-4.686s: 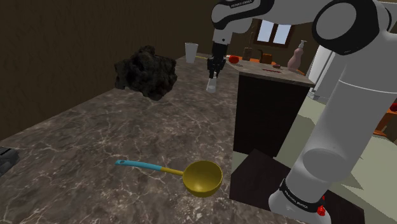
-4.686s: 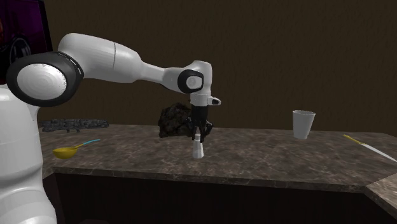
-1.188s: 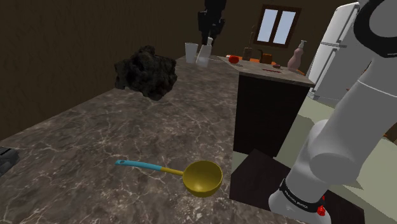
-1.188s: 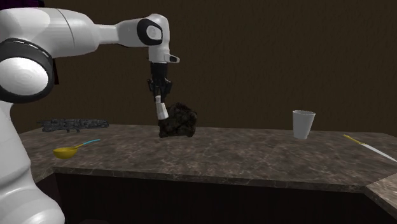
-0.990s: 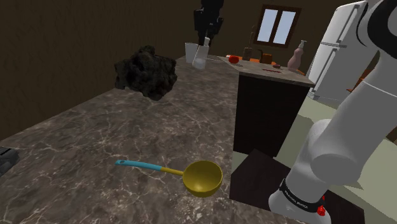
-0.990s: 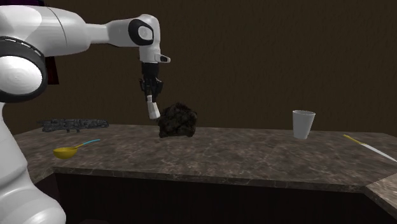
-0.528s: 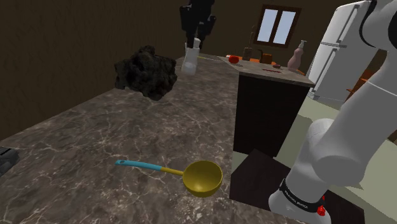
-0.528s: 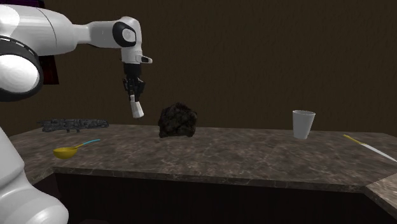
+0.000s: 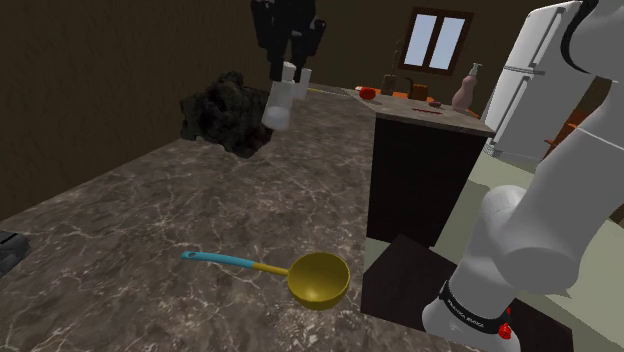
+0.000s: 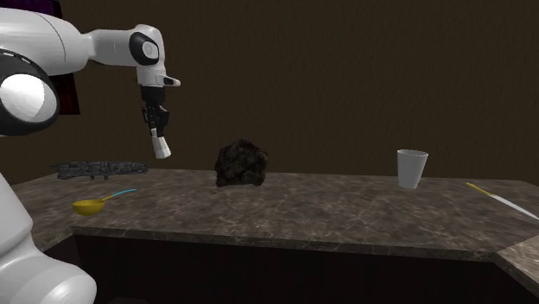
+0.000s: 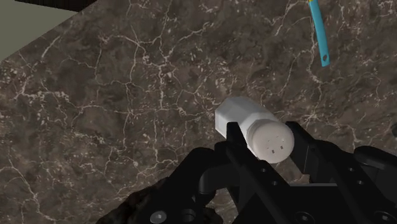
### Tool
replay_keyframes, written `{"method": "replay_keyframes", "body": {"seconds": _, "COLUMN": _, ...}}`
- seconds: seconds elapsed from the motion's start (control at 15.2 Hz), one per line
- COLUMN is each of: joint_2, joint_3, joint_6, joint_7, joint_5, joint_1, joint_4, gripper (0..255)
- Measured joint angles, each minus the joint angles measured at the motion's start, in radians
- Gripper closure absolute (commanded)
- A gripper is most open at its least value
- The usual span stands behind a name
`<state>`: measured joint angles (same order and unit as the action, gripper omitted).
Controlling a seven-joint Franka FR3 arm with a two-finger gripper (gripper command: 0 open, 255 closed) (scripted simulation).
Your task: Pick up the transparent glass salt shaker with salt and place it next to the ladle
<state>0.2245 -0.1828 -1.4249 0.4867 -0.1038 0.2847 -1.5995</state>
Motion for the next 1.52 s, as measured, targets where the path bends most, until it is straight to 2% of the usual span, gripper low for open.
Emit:
{"method": "replay_keyframes", "body": {"seconds": 0.4, "joint_2": -0.056, "joint_3": -0.099, "joint_6": -0.005, "joint_7": 0.155, "joint_5": 0.002, "joint_1": 0.056, "joint_4": 0.063, "gripper": 255}}
{"method": "replay_keyframes", "body": {"seconds": 1.52, "joint_2": 0.022, "joint_3": -0.104, "joint_6": -0.239, "joint_7": 0.141, "joint_5": -0.020, "joint_1": 0.064, "joint_4": -0.246, "gripper": 255}}
